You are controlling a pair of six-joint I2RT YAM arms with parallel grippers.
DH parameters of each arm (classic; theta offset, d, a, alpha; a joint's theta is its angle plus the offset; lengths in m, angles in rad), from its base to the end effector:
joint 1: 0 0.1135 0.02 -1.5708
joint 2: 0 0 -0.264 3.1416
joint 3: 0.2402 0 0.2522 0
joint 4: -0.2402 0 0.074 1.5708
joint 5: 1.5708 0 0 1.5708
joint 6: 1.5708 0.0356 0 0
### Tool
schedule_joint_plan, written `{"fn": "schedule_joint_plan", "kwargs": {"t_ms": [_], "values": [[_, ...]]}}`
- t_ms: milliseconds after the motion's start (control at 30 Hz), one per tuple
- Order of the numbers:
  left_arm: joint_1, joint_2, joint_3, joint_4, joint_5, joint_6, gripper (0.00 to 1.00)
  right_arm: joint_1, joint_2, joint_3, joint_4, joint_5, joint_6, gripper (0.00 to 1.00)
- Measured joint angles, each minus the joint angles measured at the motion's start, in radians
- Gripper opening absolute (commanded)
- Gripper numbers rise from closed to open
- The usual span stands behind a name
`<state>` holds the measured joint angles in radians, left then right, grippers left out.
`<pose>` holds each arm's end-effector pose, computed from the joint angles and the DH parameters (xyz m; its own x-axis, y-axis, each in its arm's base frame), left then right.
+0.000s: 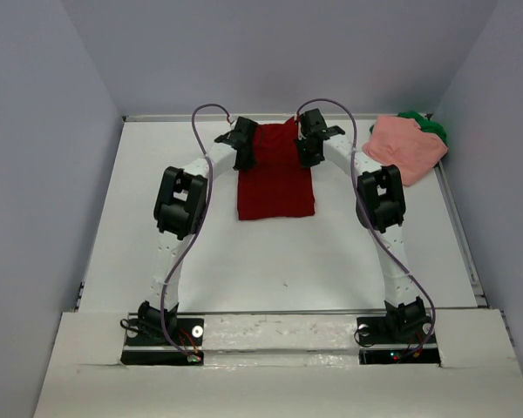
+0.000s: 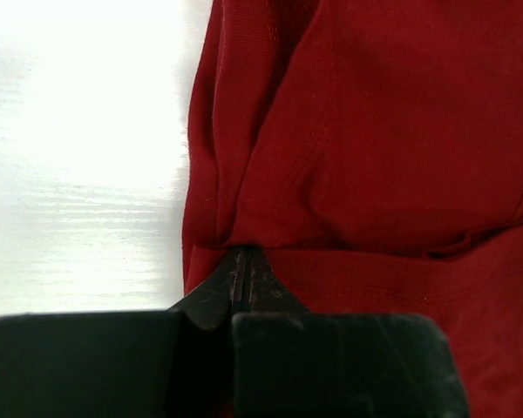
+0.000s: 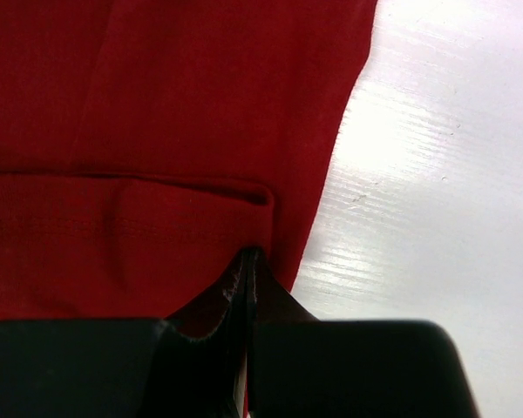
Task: Fold and stack the t-shirts
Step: Fold the tshirt
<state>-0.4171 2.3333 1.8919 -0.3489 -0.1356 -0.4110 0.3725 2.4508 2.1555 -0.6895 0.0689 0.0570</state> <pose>0.4832 -0.2088 0.1764 -0.7212 -0.1134 -0.6834 0.0287 0.9808 -0.1931 0.5000 0.1927 0.1766 -0.7934 -0.2490 -0.5554 -0.2829 0.9588 -0.0258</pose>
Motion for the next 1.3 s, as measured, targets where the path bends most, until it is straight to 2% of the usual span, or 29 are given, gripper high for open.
{"fn": "schedule_joint_plan", "kwargs": {"t_ms": [267,533,933,1133,1300], "values": [[0.000,0.001,-0.002,-0.008,-0.011,-0.071,0.00,0.000,-0.027,-0.069,0.057,0.000,0.027,0.00],[-0.019,-0.061,-0.096,-0.018,-0.047,-0.142,0.00,0.000,-0.131,-0.252,0.114,0.005,0.085,0.00],[-0.079,-0.335,-0.488,-0.024,-0.050,-0.205,0.00,0.029,-0.359,-0.599,0.130,0.027,0.206,0.00],[-0.107,-0.440,-0.636,-0.035,-0.057,-0.224,0.00,0.072,-0.554,-0.872,0.132,0.049,0.272,0.00],[-0.164,-0.517,-0.741,-0.024,-0.057,-0.252,0.00,0.101,-0.661,-1.011,0.130,0.062,0.307,0.00]]}}
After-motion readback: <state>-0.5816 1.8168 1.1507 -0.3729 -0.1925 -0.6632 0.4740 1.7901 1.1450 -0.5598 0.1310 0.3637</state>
